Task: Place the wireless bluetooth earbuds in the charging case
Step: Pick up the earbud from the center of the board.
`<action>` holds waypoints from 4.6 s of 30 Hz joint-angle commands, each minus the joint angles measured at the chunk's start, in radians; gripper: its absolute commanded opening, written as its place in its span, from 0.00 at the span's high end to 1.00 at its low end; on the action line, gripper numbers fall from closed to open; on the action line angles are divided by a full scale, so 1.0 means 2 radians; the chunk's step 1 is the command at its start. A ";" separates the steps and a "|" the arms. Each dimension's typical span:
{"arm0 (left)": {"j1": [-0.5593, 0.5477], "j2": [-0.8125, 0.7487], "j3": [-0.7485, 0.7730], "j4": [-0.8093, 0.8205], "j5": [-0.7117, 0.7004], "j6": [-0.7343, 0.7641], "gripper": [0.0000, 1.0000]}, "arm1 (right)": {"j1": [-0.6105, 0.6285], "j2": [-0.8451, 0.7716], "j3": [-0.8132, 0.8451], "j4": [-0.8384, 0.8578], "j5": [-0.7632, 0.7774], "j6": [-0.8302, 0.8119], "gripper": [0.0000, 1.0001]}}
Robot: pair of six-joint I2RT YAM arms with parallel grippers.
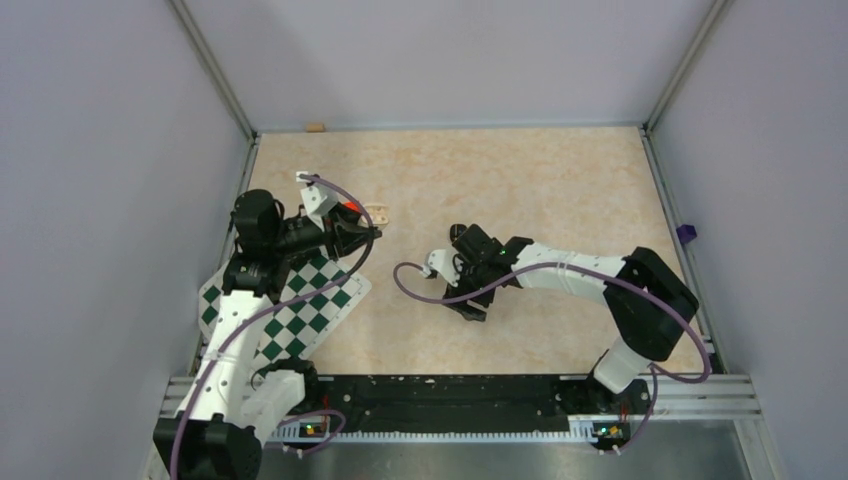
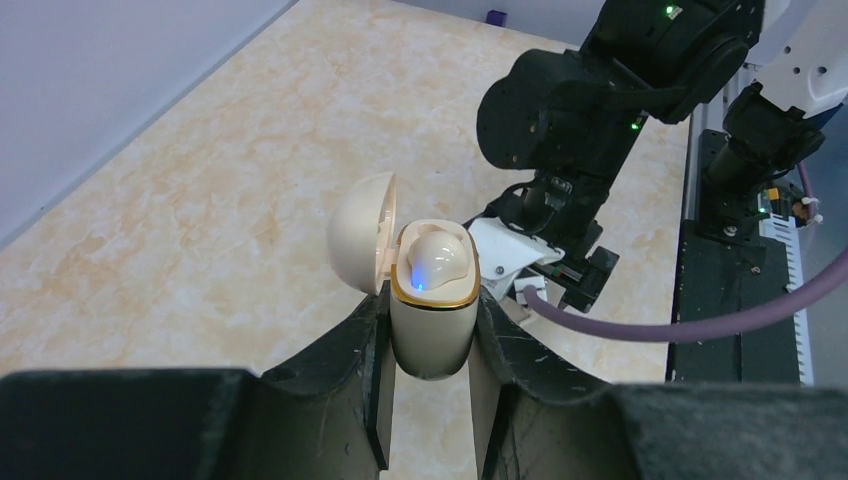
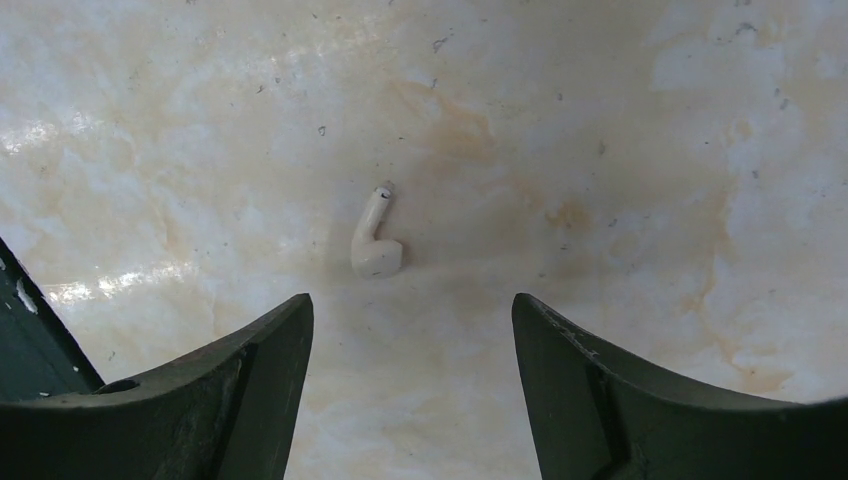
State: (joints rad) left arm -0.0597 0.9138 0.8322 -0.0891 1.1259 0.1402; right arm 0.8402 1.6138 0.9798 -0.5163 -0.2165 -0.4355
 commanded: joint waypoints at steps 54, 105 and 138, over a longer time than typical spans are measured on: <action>0.016 0.001 -0.020 0.088 0.042 -0.054 1.00 | 0.018 0.037 0.029 0.066 0.202 0.039 0.25; 0.024 0.006 -0.032 0.122 0.046 -0.068 1.00 | -0.104 0.196 0.166 -0.096 -0.135 0.158 0.65; -0.021 0.064 -0.010 0.116 0.018 -0.078 1.00 | -0.087 -0.115 0.175 -0.017 -0.050 0.056 0.88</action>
State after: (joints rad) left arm -0.0586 1.0046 0.7498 0.1825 1.1797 -0.0750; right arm 0.6479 1.5192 1.2961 -0.6239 -0.3996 -0.2386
